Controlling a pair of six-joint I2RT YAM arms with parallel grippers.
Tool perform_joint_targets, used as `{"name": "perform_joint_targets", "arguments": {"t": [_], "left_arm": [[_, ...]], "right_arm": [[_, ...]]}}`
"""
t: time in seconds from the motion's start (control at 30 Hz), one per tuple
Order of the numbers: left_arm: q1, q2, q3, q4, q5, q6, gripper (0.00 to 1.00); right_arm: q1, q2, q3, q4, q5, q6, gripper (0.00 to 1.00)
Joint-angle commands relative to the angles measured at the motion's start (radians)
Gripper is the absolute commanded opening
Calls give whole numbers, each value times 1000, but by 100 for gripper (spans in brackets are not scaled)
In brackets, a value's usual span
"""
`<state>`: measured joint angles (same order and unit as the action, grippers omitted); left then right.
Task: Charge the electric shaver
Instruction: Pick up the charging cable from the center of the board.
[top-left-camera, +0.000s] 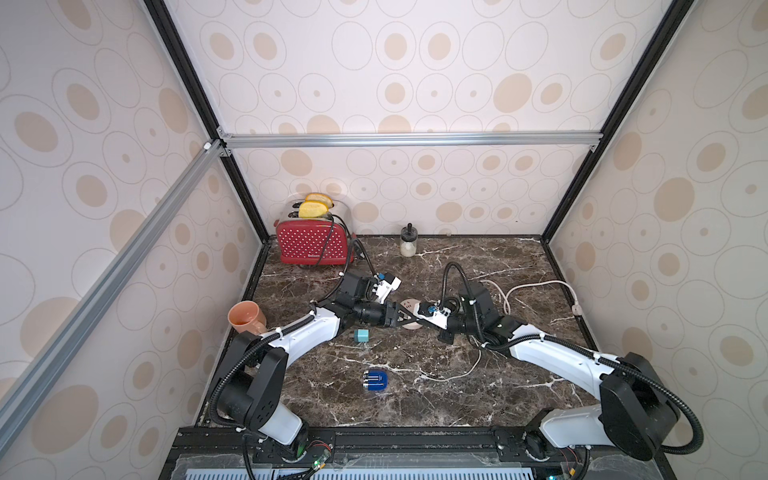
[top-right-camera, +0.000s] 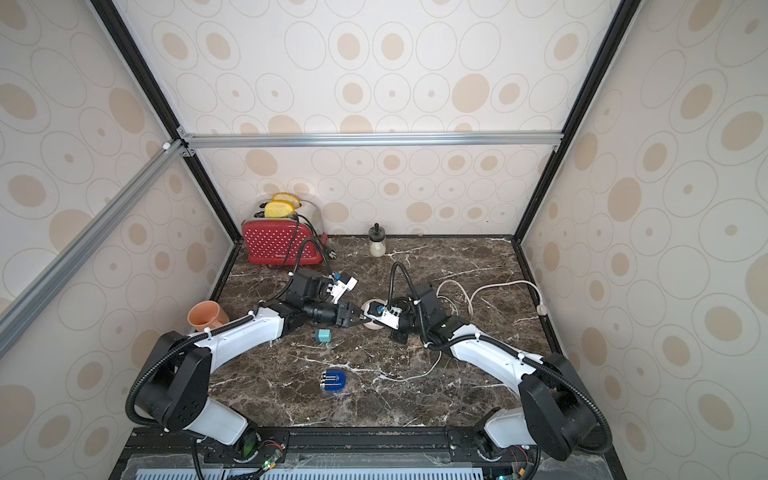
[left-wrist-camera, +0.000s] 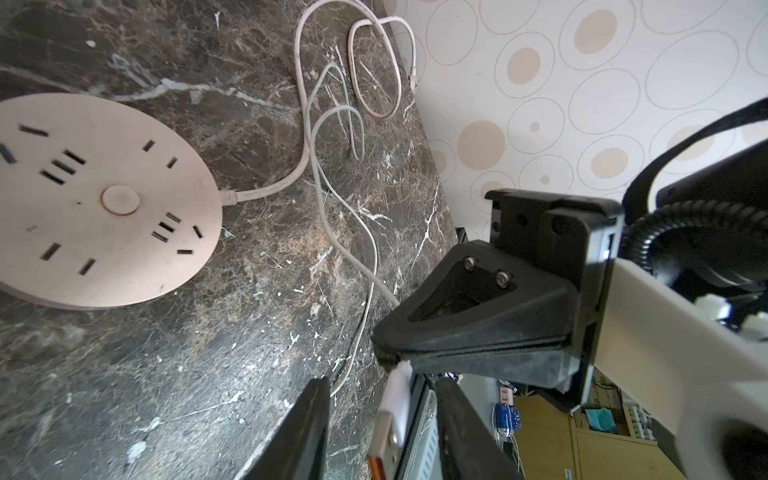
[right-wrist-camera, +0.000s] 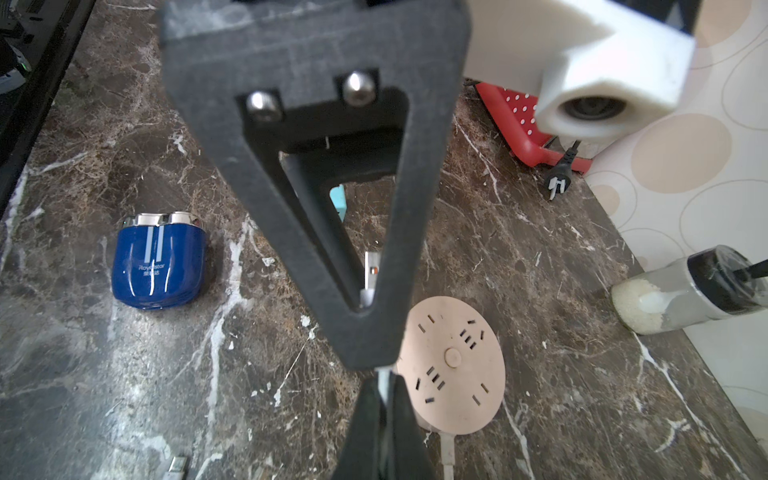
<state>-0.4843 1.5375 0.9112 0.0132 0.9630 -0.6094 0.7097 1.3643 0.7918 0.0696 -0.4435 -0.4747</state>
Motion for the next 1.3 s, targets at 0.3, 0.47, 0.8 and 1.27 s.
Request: {"name": "perform_joint_targets", "arguments": {"t": [0.3, 0.47, 0.8, 1.27], "left_arm": [[-6, -51, 49, -26, 26, 16, 24], [-6, -53, 65, -66, 47, 41, 46], [-6, -21, 82, -94, 82, 63, 0], [-5, -15, 92, -111, 71, 78, 0]], "right_arm": [[-5, -18, -15, 18, -12, -18, 0], [-5, -27, -24, 15, -12, -15, 0], [-5, -32, -24, 20, -8, -15, 0], [-5, -53, -7, 35, -67, 59, 31]]}}
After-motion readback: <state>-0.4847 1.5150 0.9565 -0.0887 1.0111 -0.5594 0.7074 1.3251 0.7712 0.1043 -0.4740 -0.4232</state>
